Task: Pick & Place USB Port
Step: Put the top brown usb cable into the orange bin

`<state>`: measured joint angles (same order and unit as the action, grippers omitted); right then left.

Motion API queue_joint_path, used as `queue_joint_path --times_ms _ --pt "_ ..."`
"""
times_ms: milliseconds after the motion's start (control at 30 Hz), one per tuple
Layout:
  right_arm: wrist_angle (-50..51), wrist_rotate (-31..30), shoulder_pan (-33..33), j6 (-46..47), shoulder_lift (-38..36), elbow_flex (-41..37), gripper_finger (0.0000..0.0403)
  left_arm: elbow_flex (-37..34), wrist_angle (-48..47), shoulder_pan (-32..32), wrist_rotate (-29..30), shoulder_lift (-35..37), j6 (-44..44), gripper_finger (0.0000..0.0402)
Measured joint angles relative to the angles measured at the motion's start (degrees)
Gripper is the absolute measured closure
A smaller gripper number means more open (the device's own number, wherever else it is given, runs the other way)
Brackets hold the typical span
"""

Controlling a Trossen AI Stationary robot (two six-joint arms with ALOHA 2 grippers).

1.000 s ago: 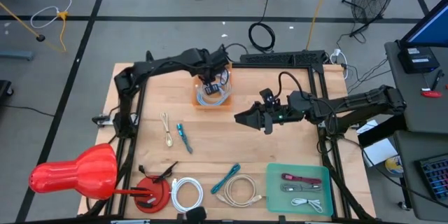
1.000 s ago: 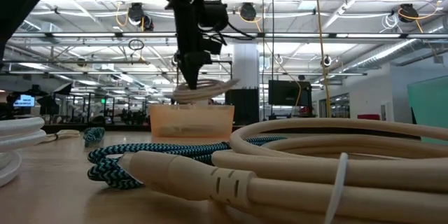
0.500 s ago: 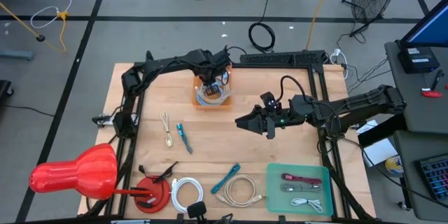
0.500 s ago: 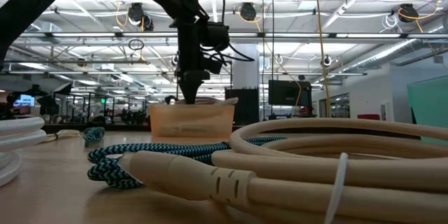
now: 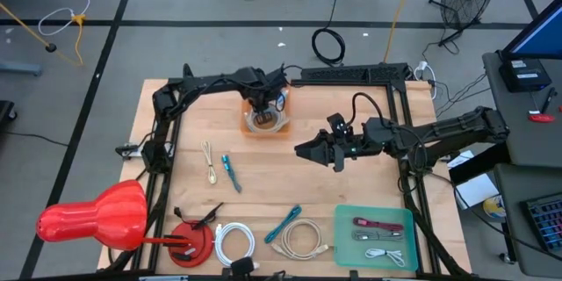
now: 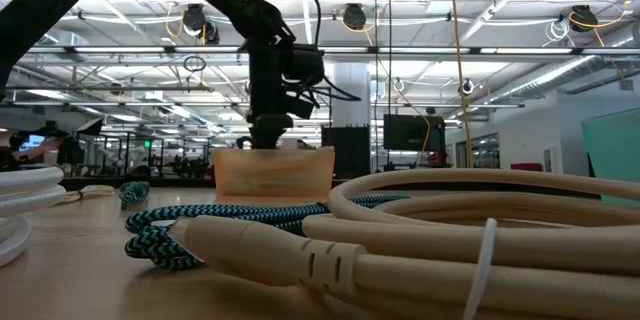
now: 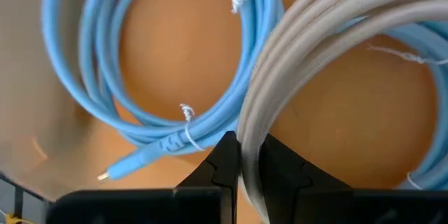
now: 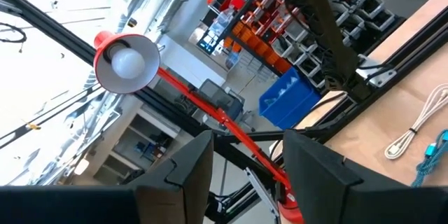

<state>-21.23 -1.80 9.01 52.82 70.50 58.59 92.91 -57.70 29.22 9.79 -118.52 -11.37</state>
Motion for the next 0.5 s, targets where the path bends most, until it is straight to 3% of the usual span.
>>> queue_joint_path --times_ms 333,500 --pt "0.02 0.06 -0.41 -0.42 0.0 0.0 0.0242 -4.21 0.63 -0.15 -0.13 0.31 0.81 0.0367" --pt "0.02 0.06 -0.41 -0.61 0.0 0.0 0.0242 -4.38 1.71 -0.51 0.44 0.11 1.89 0.0309"
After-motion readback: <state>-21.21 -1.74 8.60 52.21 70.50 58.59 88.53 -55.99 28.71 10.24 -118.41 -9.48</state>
